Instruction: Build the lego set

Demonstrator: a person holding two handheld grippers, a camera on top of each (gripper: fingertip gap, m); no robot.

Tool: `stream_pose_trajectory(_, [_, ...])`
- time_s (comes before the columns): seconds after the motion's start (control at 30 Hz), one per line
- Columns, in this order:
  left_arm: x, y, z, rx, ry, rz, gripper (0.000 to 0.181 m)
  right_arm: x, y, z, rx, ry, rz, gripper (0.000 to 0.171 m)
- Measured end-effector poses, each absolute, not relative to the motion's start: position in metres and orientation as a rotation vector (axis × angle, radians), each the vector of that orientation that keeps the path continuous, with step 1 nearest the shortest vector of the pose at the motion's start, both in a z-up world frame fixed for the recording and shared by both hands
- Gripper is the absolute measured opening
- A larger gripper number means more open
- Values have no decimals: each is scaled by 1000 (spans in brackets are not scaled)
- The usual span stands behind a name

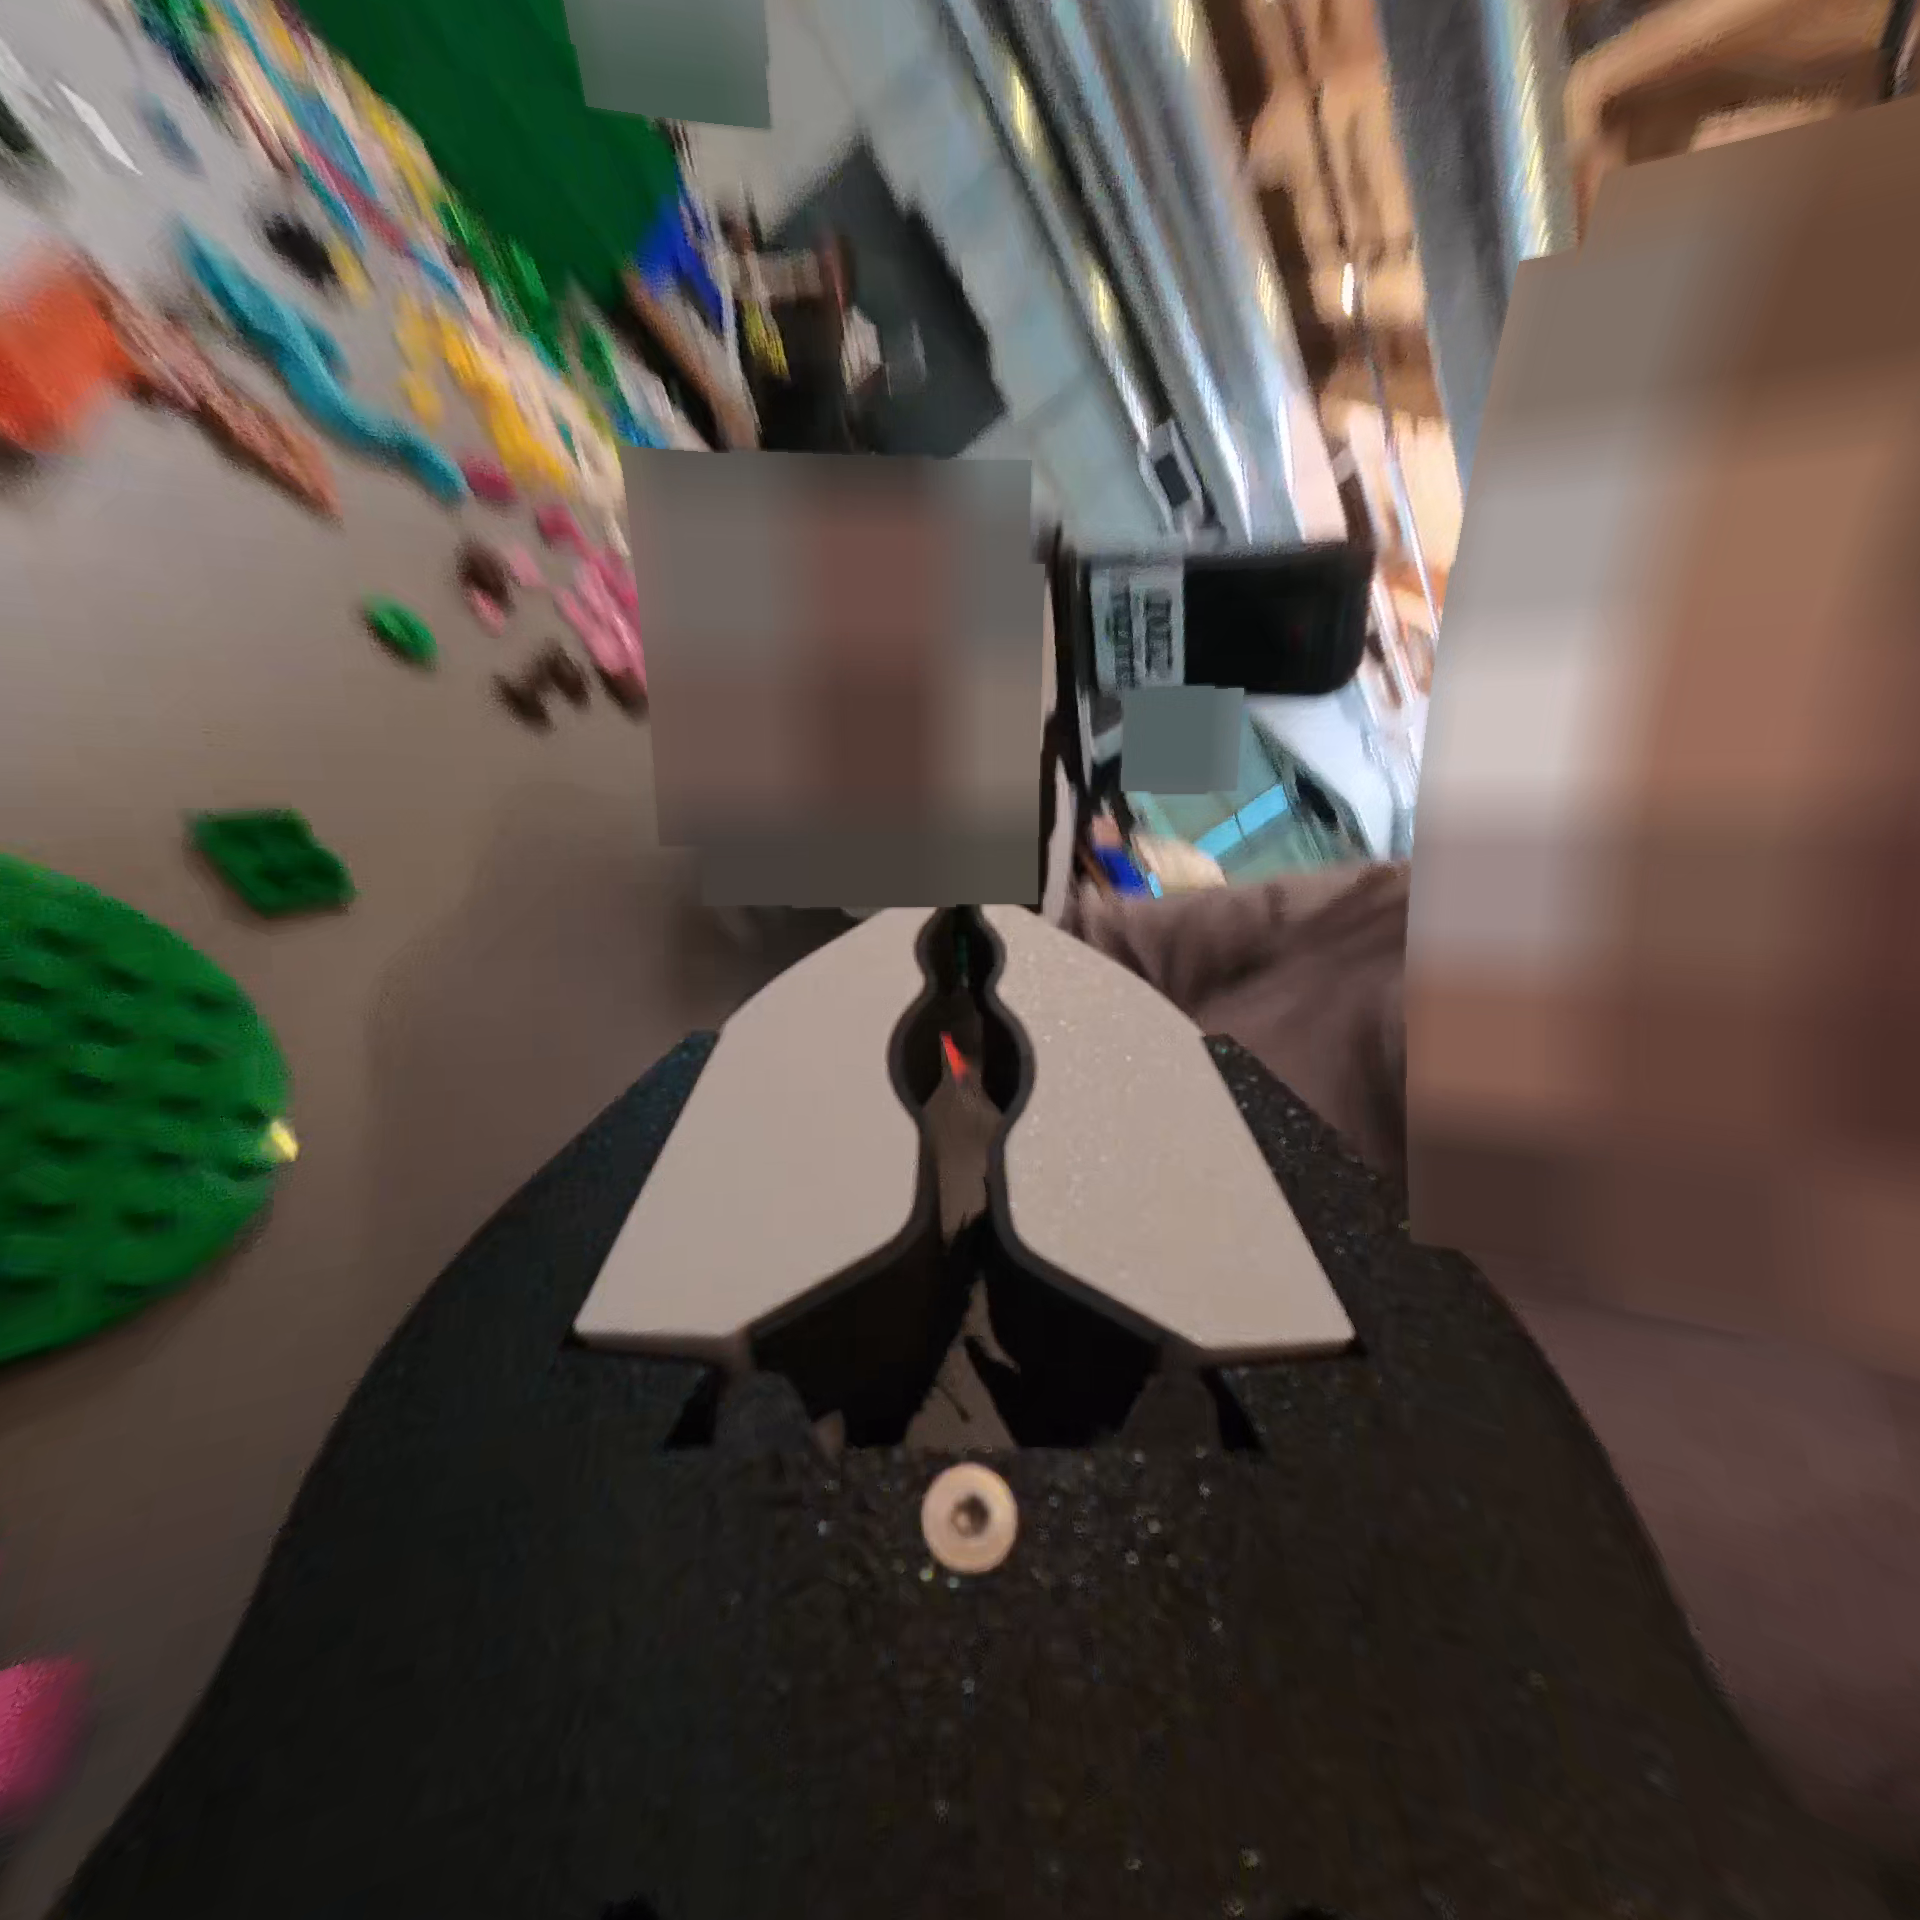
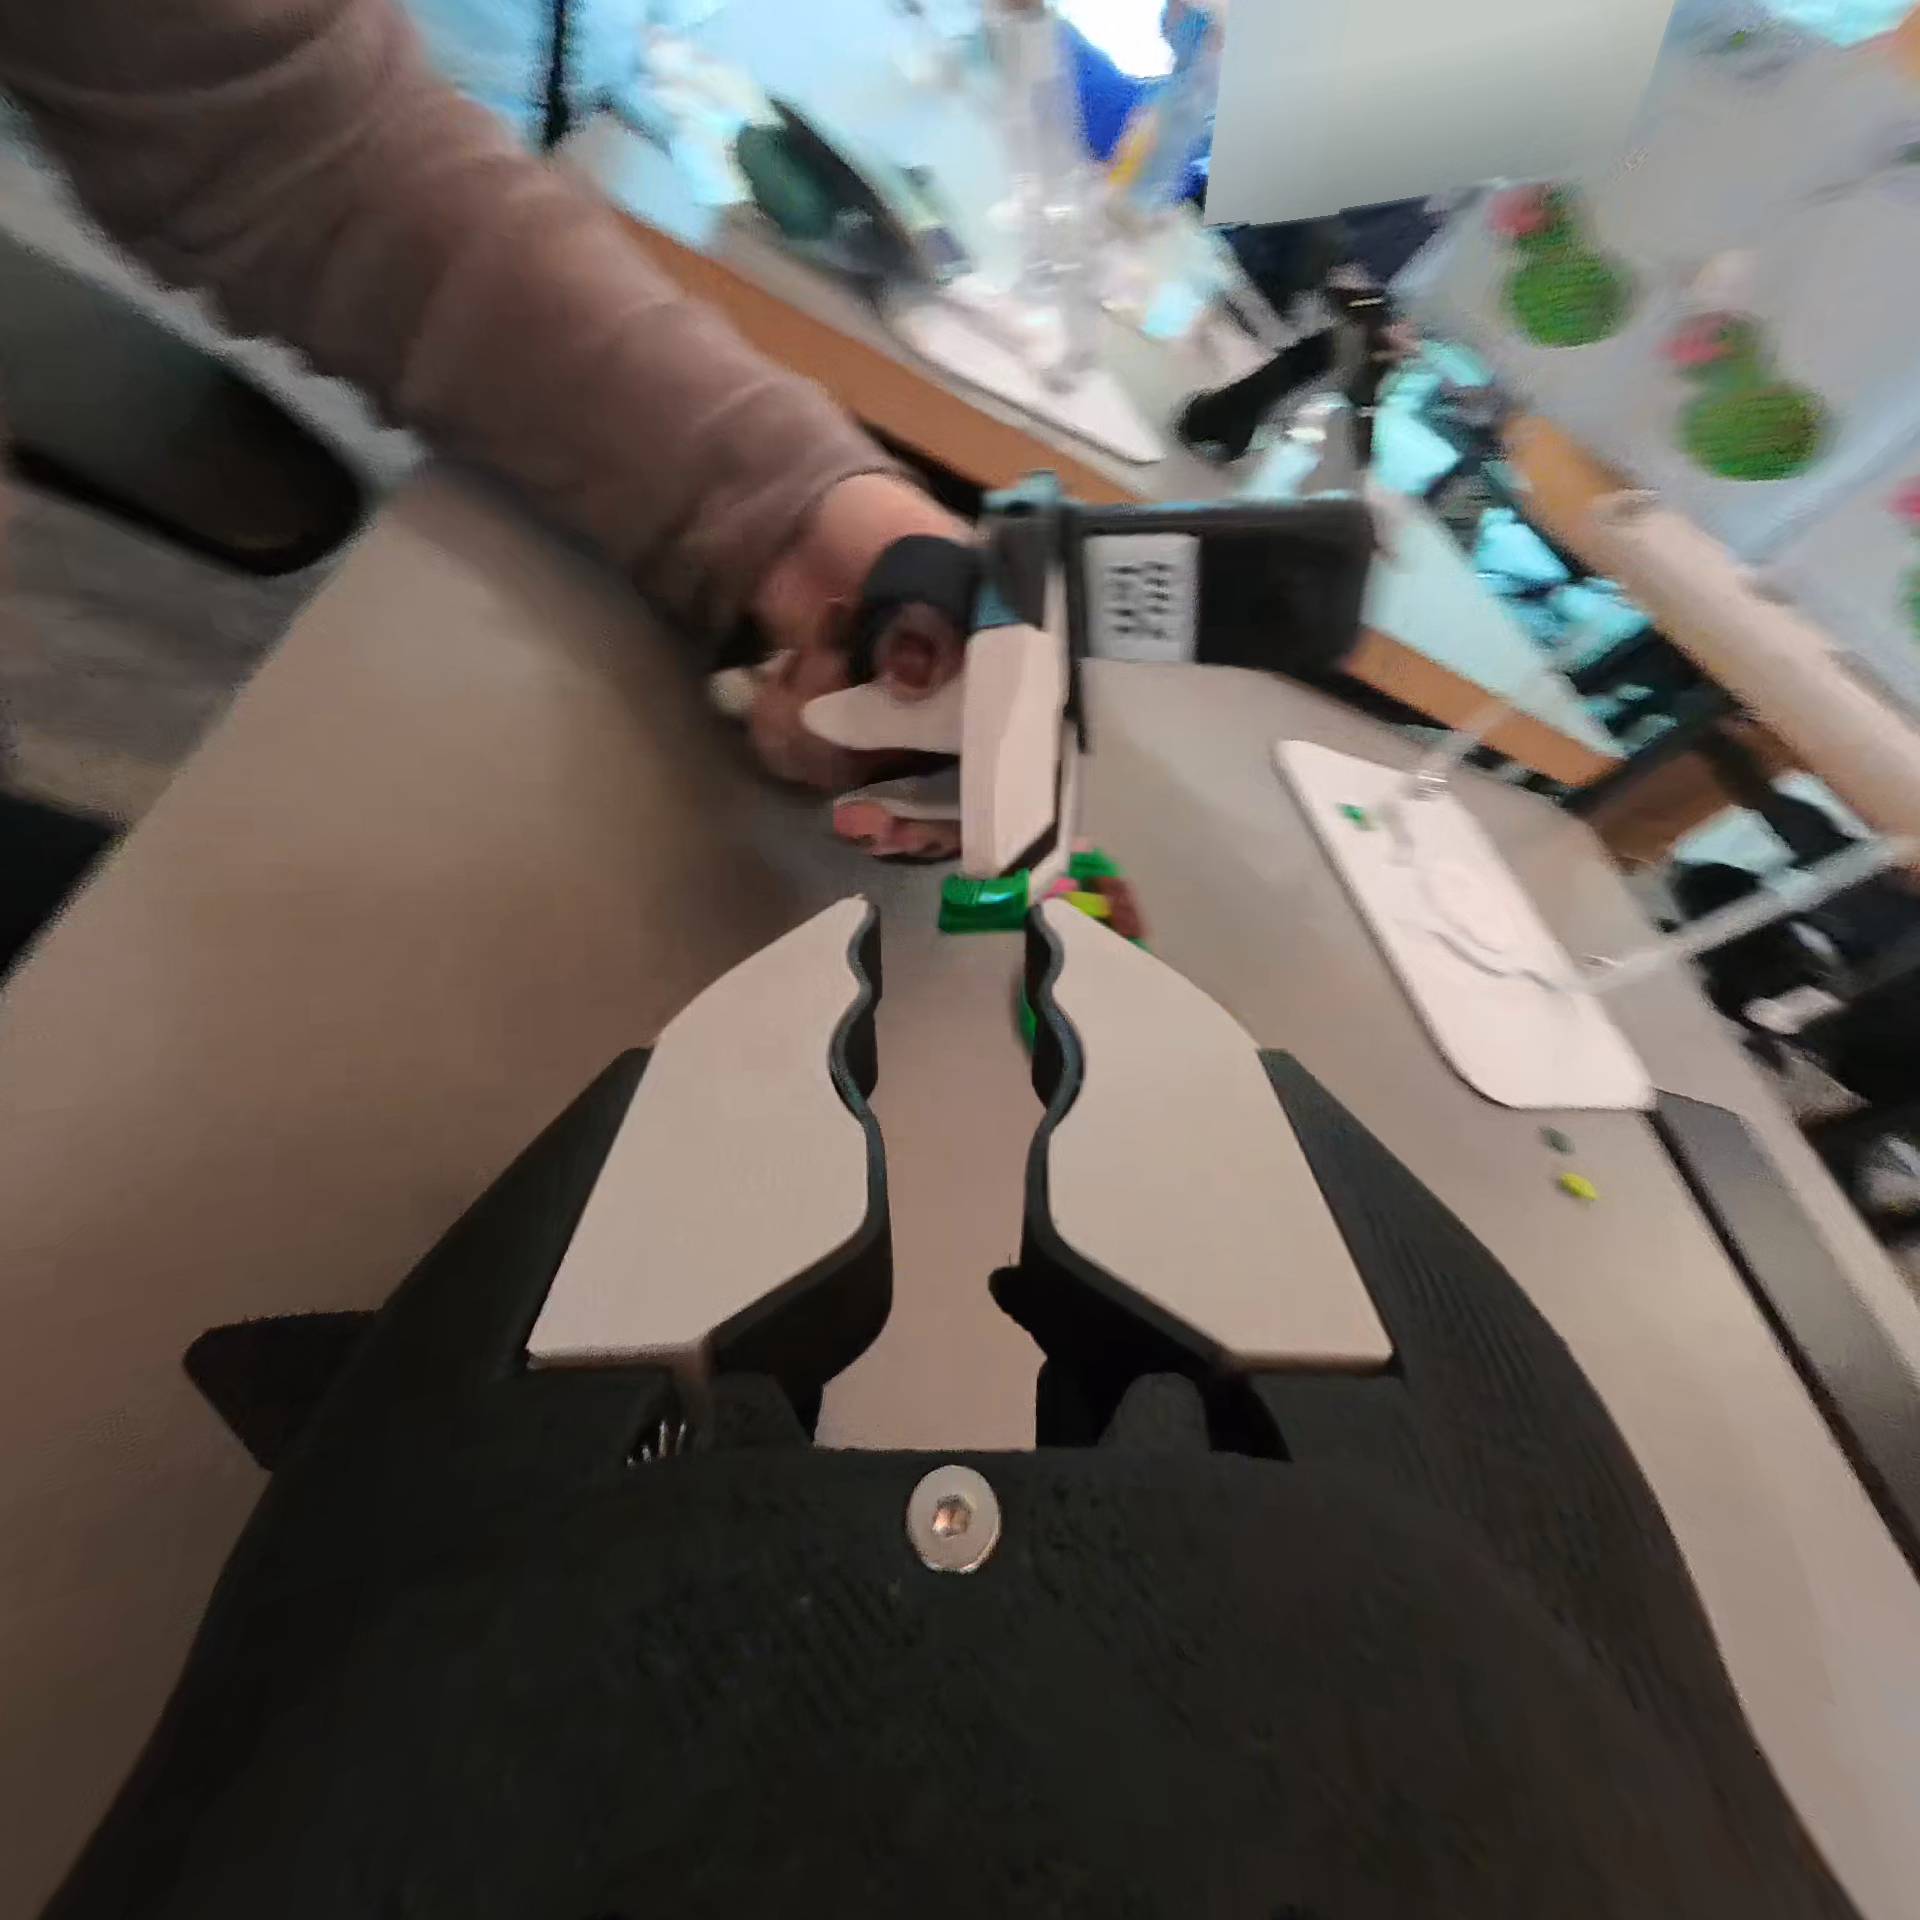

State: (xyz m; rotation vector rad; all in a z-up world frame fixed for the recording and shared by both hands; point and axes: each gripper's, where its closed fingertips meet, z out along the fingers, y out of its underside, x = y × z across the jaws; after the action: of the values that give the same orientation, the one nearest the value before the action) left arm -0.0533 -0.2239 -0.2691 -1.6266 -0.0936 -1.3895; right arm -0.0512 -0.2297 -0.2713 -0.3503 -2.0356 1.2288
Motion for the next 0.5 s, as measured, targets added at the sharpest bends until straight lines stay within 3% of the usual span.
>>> stream_pose_trajectory(0.03, [-67,-218,-263,-1558,-149,-1312,1,-58,-221,-264,-410,-1970,1219,23])
stream_pose_trajectory(0.3, [-107,-214,-233,-1279,-197,-741,1,-96,-190,-239,-994,-1539,1444,16])
stream_pose_trajectory(0.5, [-104,-215,-229,-1237,-184,-619,1,-100,-206,-242,-912,-1490,1315,14])
